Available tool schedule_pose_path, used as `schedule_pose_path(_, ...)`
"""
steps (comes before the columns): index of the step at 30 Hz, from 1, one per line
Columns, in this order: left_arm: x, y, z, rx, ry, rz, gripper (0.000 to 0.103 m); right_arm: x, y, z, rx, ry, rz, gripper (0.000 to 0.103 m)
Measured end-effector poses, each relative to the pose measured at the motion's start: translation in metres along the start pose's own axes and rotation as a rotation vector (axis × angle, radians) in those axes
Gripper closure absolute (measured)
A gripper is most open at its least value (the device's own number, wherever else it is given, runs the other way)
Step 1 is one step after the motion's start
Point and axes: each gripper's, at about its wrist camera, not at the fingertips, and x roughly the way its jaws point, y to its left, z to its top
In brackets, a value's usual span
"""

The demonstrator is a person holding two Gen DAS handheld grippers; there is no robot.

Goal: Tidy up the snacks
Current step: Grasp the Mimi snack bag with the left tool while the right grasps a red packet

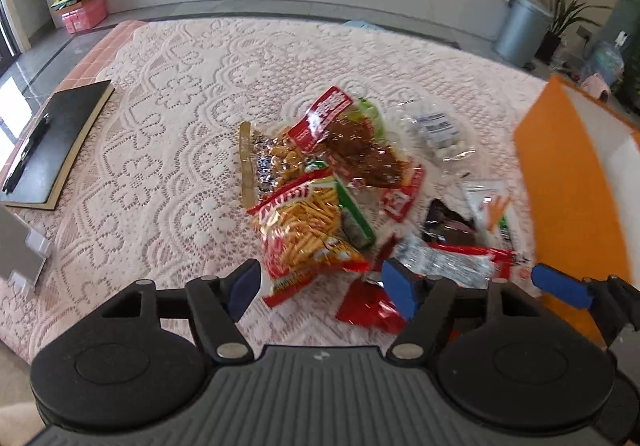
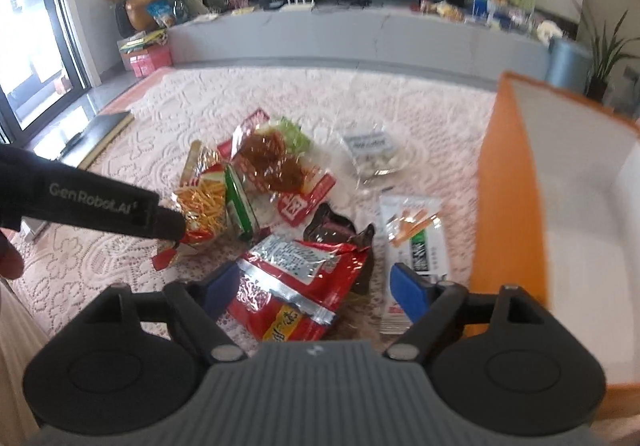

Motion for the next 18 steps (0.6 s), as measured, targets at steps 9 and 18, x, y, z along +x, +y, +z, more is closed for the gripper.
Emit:
schedule_pose_path(9, 0.043, 0.006, 0.011, -0.058, 0.059, 0.029, 0.020, 0.042, 0.001, 0.001, 0.020, 0.062, 0.021, 0.024)
schedule_pose_path(18, 0.066, 0.011, 0.005, -0.058, 0.112, 0.030, 0.024, 0.044, 0.007, 0.001, 0.013, 0.048, 0.051, 0.036)
